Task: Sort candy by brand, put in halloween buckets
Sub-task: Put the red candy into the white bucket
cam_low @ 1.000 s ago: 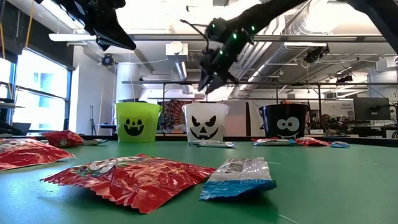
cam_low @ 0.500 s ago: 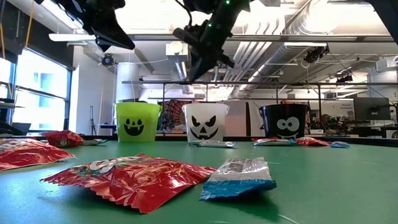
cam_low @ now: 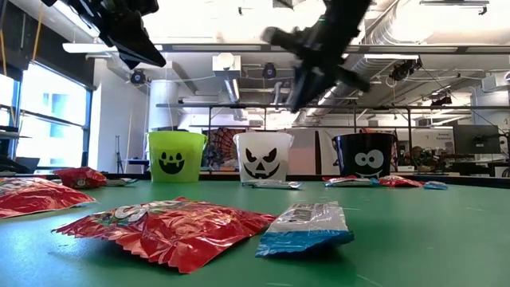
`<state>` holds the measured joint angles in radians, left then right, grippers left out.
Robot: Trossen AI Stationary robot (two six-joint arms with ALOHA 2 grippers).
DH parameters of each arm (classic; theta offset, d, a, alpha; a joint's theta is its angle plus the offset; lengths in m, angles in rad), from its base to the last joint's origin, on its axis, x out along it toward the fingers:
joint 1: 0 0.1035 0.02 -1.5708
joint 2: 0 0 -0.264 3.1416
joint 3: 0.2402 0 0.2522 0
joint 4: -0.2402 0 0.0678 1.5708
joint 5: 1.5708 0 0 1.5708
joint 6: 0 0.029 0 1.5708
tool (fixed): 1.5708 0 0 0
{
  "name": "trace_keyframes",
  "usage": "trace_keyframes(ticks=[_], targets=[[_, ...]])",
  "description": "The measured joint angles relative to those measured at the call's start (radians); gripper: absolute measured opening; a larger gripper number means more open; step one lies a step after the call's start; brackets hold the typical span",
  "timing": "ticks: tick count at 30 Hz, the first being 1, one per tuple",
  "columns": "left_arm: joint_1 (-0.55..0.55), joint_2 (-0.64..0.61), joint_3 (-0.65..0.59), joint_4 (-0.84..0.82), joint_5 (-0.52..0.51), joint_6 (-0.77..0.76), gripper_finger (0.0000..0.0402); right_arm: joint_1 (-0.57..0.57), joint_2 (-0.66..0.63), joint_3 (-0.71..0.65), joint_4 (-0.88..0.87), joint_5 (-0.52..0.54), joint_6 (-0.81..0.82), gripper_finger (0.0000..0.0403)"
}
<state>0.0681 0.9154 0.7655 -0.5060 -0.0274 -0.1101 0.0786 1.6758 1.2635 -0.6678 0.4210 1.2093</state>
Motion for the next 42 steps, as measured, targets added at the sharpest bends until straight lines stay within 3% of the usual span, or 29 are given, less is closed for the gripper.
trace_keyframes(ticks=[6,13,18,22,26,35,42], targets=[[0.000,0.000,0.000,0.000,0.001,-0.003,0.0000,-0.027,-0.204,-0.223,-0.012,0.014,0.137,0.0000],[0.000,0.000,0.000,0.000,0.001,-0.017,0.0000,-0.184,-0.397,-0.421,-0.089,-0.179,-0.057,0.0009],[0.000,0.000,0.000,0.000,-0.003,-0.038,0.0000,-0.296,-0.414,-0.503,-0.121,-0.257,-0.216,0.0082],[0.000,0.000,0.000,0.000,-0.009,-0.055,0.0000,-0.348,-0.390,-0.536,-0.129,-0.201,-0.247,0.0160],[0.000,0.000,0.000,0.001,-0.010,-0.064,0.0000,-0.380,-0.349,-0.543,-0.107,-0.145,-0.301,0.0199],[0.000,0.000,0.000,0.002,-0.011,-0.075,0.0000,-0.415,-0.199,-0.543,-0.045,-0.158,-0.361,0.0178],[0.000,0.000,0.000,0.002,-0.011,-0.090,0.0000,-0.414,-0.146,-0.540,-0.021,-0.142,-0.377,0.0109]])
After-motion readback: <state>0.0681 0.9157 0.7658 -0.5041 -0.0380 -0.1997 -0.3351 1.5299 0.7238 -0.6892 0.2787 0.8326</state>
